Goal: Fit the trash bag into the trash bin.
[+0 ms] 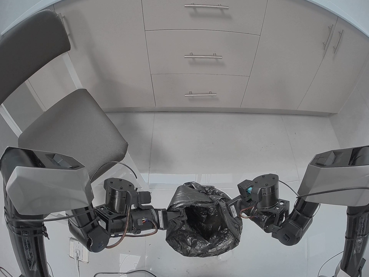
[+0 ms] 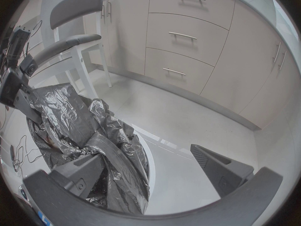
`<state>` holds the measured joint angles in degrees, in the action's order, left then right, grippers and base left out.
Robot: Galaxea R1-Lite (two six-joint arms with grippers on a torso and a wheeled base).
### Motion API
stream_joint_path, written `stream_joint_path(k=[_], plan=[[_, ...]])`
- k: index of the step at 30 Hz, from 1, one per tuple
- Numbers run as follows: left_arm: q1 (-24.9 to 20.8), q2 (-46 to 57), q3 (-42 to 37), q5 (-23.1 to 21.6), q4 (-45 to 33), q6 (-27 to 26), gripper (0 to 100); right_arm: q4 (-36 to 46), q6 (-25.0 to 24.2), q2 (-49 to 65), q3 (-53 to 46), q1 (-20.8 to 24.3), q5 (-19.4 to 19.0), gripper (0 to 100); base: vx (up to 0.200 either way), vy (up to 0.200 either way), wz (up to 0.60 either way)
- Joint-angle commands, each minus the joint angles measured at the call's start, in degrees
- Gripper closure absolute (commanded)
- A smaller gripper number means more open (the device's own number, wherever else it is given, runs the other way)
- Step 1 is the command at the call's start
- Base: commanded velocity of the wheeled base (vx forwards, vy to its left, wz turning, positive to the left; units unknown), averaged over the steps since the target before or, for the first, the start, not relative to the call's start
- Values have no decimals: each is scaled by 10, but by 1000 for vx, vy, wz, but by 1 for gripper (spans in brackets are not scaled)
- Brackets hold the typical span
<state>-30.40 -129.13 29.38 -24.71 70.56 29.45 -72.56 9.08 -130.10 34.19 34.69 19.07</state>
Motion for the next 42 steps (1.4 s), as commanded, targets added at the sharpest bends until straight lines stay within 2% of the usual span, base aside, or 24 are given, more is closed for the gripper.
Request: stream_joint_path(k=[1,4,6,7,8,9,15,25,30,42], plan=[[2,-44,35,87,0,-103,100,-29,2,-16,3,-8,-1,0,0,0,0],[1,-54,47,124,-1,-149,100,-29,3,-17,4,-11,-1,0,0,0,0],[1,-56,52,125,-3,-166,100,-29,3,-18,5,-13,-2,0,0,0,0],[1,-61,66,125,-10,-195,100,-30,3,-23,4,-17,-1,0,0,0,0],[1,-61,66,125,-10,-195,100,-30,3,-23,4,-17,-1,0,0,0,0],[1,-69,85,128,-24,-217,100,-30,3,-26,4,-26,-2,0,0,0,0],[4,-70,135,128,-100,-262,100,-32,3,-42,14,-53,-6,0,0,0,0],[19,-56,195,131,-186,-279,100,-30,3,-82,74,-79,-11,0,0,0,0],[25,-58,227,161,-212,-281,100,-25,4,-104,105,-90,-30,0,0,0,0],[28,-62,285,159,-282,-276,100,-24,3,-133,138,-103,-45,0,0,0,0]])
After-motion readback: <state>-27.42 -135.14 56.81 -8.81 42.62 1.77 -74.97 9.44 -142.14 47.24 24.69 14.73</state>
